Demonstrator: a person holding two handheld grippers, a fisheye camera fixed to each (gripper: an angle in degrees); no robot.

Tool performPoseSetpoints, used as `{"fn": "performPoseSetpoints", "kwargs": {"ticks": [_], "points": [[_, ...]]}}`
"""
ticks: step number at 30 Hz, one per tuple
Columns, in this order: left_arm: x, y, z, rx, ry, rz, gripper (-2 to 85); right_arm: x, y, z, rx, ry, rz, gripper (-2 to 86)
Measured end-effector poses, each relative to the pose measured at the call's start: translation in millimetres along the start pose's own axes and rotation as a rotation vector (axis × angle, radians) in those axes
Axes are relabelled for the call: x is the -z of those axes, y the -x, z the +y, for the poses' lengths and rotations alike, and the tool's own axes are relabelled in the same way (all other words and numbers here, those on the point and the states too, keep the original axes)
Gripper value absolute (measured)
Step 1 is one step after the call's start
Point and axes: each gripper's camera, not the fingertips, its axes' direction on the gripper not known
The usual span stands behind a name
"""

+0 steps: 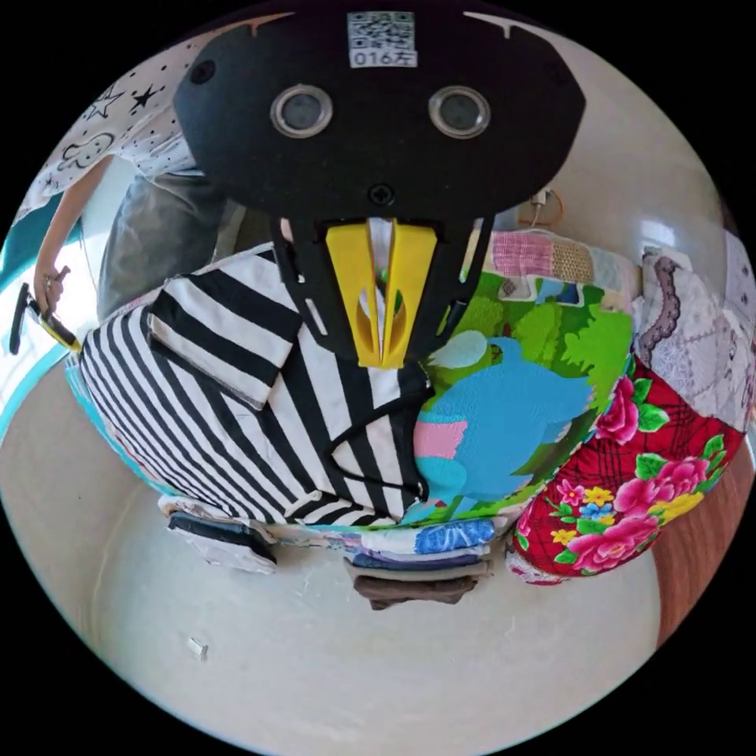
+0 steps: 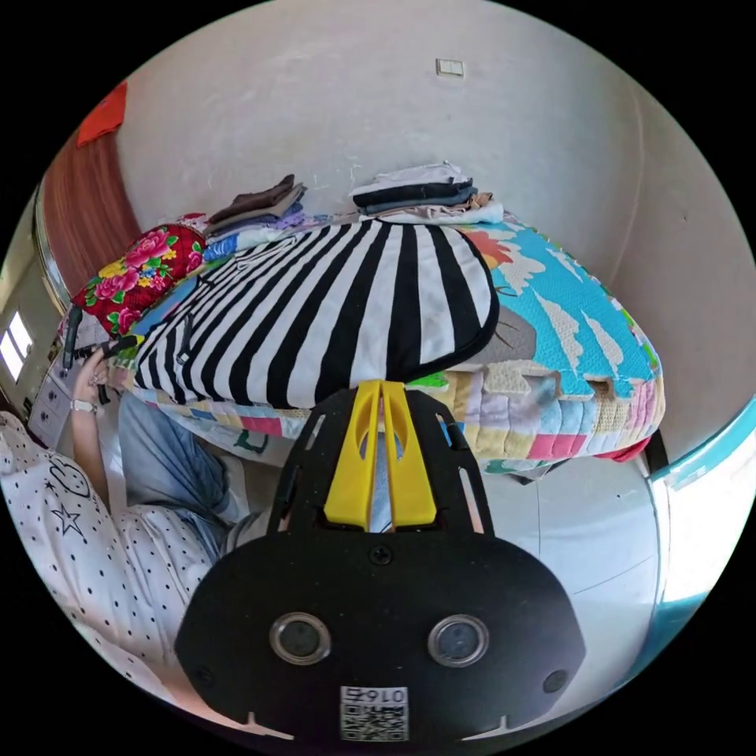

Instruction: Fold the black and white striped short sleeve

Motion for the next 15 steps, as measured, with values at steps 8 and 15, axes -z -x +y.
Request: {"fn": "performPoseSetpoints", "kwargs": {"ticks": [8,15], "points": [[19,-211,34,-0.507,-0.157,0.466,-1.0,-47,-47,68,-0.115,0.049,-0.347,14.4],[11,-357,85,-0.694,-0.187,0.662,-0.9,-113,-88,110,-0.278,-0.086,-0.635,14.4]]}}
